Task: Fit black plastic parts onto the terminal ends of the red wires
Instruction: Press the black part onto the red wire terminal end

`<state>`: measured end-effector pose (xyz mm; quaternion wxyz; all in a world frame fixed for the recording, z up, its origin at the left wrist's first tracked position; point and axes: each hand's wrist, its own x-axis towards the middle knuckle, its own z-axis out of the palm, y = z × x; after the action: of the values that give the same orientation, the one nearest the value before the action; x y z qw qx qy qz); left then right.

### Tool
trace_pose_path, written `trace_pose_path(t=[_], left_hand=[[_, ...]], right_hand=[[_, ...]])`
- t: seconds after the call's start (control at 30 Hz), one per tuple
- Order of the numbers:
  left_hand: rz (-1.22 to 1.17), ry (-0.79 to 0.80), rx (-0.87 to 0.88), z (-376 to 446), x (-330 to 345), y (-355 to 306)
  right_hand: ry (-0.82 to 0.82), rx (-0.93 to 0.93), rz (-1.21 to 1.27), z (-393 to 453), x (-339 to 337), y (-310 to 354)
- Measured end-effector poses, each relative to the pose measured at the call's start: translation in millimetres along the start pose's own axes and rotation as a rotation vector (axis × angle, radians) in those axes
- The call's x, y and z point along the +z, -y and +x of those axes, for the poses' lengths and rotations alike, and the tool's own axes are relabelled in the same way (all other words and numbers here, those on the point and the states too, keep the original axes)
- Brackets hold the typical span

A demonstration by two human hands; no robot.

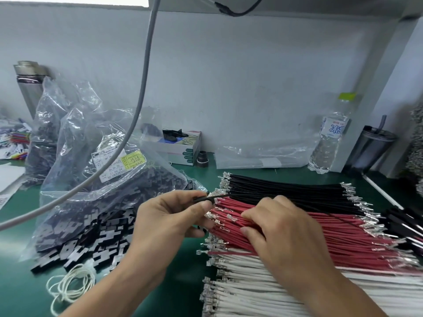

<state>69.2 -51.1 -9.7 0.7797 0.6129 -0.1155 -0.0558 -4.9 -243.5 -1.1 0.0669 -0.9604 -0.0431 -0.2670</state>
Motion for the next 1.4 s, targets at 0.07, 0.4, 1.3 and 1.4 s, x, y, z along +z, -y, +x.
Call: trace_pose_path(t=[0.07, 0.4, 1.3, 1.4], left_hand=[[-0.005, 0.009, -0.018, -1, 1, 0], [-0.113, 0.089, -0.081, -3, 1, -4], [-0.162, 0.315, -0.181, -5, -4, -7], [-0.142, 0.321, -0.193, -5, -5, -8]], right_hand=[[0.055, 0.092, 0.078, 1, 3, -2], [-0.126, 0.023, 0.375, -5, -12, -9], [-0.285, -0.107, 0.190, -12, -14, 7], [-0.280, -0.159, 0.074, -12, -14, 8]])
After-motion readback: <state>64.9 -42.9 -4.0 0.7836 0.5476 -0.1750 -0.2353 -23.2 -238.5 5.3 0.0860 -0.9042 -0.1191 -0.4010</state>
